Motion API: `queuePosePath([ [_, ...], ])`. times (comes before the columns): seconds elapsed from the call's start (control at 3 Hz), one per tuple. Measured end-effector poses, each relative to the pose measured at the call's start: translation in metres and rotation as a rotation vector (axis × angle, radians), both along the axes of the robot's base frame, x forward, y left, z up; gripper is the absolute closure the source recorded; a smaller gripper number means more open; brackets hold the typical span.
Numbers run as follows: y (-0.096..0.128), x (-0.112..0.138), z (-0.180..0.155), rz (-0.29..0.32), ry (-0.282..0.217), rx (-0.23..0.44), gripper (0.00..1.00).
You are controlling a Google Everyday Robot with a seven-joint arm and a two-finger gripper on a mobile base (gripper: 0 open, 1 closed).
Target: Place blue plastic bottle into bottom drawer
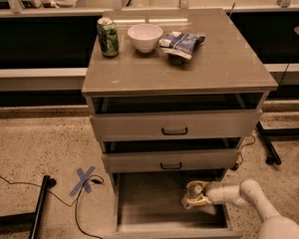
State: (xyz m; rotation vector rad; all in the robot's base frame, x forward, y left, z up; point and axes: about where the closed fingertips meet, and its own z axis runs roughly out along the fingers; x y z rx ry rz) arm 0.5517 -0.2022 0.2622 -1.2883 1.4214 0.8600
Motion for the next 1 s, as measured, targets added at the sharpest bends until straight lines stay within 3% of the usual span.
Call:
queuePosePath([
  [0.33,-0.0067,-0.0016,-0.0125,-0.012,0.024,-0.032,0.36],
  [0.67,-0.0021,-0.0021,-0.0134,-0.006,0.025,-0.027,0.05],
  [1.0,-0.0007,-0.0022,-0.0138,-0.004,0.026,-0.025,0.00],
])
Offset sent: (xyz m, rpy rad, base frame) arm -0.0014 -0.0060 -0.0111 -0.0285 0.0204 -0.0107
